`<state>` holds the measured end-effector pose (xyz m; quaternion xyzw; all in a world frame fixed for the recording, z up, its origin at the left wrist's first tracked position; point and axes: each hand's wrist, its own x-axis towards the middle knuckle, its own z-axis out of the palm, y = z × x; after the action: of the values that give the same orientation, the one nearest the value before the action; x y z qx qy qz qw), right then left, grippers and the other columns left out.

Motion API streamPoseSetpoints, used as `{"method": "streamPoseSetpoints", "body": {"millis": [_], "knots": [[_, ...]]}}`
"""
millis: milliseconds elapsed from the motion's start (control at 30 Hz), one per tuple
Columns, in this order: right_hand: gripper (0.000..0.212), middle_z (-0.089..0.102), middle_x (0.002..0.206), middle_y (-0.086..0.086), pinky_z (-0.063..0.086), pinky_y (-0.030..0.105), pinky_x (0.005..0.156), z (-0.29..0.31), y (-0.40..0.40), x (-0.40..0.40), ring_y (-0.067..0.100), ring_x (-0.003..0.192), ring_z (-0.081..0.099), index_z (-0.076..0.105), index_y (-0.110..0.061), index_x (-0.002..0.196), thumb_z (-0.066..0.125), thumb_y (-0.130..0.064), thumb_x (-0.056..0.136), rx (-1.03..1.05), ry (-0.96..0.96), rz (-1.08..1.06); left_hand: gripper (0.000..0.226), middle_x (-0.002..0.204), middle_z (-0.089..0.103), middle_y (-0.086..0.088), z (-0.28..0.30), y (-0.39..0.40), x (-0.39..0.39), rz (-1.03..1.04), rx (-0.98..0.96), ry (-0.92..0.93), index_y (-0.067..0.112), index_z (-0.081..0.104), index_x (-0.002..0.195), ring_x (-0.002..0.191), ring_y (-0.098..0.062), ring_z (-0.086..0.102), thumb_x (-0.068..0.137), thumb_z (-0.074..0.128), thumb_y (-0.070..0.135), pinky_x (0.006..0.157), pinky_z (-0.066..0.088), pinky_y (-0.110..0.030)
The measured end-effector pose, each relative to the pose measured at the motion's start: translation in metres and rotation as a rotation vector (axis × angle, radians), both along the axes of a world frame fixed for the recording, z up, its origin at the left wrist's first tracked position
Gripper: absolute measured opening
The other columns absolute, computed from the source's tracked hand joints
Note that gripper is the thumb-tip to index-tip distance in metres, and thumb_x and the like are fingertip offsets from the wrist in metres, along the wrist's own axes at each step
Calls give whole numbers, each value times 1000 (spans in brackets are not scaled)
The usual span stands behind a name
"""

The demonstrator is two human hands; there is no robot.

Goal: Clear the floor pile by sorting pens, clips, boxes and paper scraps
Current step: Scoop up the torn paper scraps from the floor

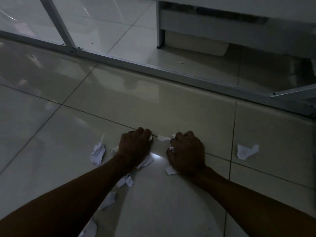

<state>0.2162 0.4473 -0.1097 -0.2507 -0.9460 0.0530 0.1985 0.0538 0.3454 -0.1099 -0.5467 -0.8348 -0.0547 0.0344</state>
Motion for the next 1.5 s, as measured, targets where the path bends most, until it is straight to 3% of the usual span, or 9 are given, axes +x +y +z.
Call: {"method": "streamPoseSetpoints", "body": {"millis": [133, 367, 500, 767, 933, 1067, 1167, 1333, 1500], "knots": [[15, 49, 55, -1, 24, 21, 49, 6, 1, 0, 21, 49, 47, 49, -17, 55, 51, -23, 69, -138, 161, 55, 30, 89, 65, -9, 11, 7, -4, 98, -39, -98, 15, 60, 91, 82, -29, 61, 99, 39, 36, 71, 42, -33], [23, 60, 59, -7, 41, 13, 51, 26, -2, 20, 5, 55, 57, 71, -16, 91, 57, -7, 75, -697, 510, -114, 54, 44, 54, -17, 41, 6, -12, 300, 377, -832, 4, 52, 41, 42, -30, 51, 88, 45, 29, 51, 43, -34], [22, 63, 54, 2, 43, 24, 44, 30, -9, 33, 17, 44, 60, 66, -6, 61, 57, -7, 81, -916, 678, -240, 47, 38, 45, -9, 56, 7, -1, 582, 624, -1279, 7, 49, 45, 32, -17, 39, 91, 57, 7, 40, 31, -20], [39, 52, 41, 2, 31, 18, 36, 39, -12, 42, 13, 30, 43, 57, 6, 61, 69, -20, 87, -1363, 870, -599, 17, 67, 63, -19, 68, -11, 21, 692, 514, -1378, -1, 58, 72, 33, -12, 43, 88, 54, -2, 35, 27, -16], [27, 54, 78, 21, 48, 21, 41, 41, 0, 56, 22, 60, 56, 49, -2, 74, 72, -11, 85, -1514, 953, -772, 17, 53, 44, -9, 70, -10, 35, 675, 517, -1418, 4, 55, 74, 32, -12, 31, 89, 63, 4, 36, 23, -15], [22, 52, 76, 9, 55, 46, 77, 52, 20, 85, 15, 68, 53, 48, -6, 78, 69, -1, 85, -1235, 995, -802, 26, 55, 41, -7, 72, -1, 41, 652, 495, -1439, 9, 49, 70, 32, -12, 30, 91, 63, 15, 41, 22, -18], [23, 58, 73, 7, 42, 26, 66, 52, 40, 113, 17, 64, 53, 56, 0, 81, 70, -18, 87, -719, 654, -787, 40, 57, 39, -7, 72, 5, 47, 668, 481, -1435, 18, 37, 62, 32, -12, 31, 94, 60, 25, 41, 22, -17], [52, 62, 110, 12, 52, 38, 76, 44, 68, 136, 30, 99, 59, 52, -20, 124, 67, -49, 84, -617, 312, -855, 26, 63, 39, -10, 74, 16, 63, 710, 490, -1427, 14, 44, 80, 33, -12, 31, 99, 51, 30, 37, 23, -14], [46, 65, 90, 5, 50, 31, 63, 24, 73, 141, 26, 80, 63, 56, -18, 92, 69, -59, 77, -509, 71, -768, 31, 61, 37, -7, 74, 19, 57, 677, 547, -1266, 14, 44, 75, 40, -14, 30, 99, 48, 33, 37, 24, -12]]}}
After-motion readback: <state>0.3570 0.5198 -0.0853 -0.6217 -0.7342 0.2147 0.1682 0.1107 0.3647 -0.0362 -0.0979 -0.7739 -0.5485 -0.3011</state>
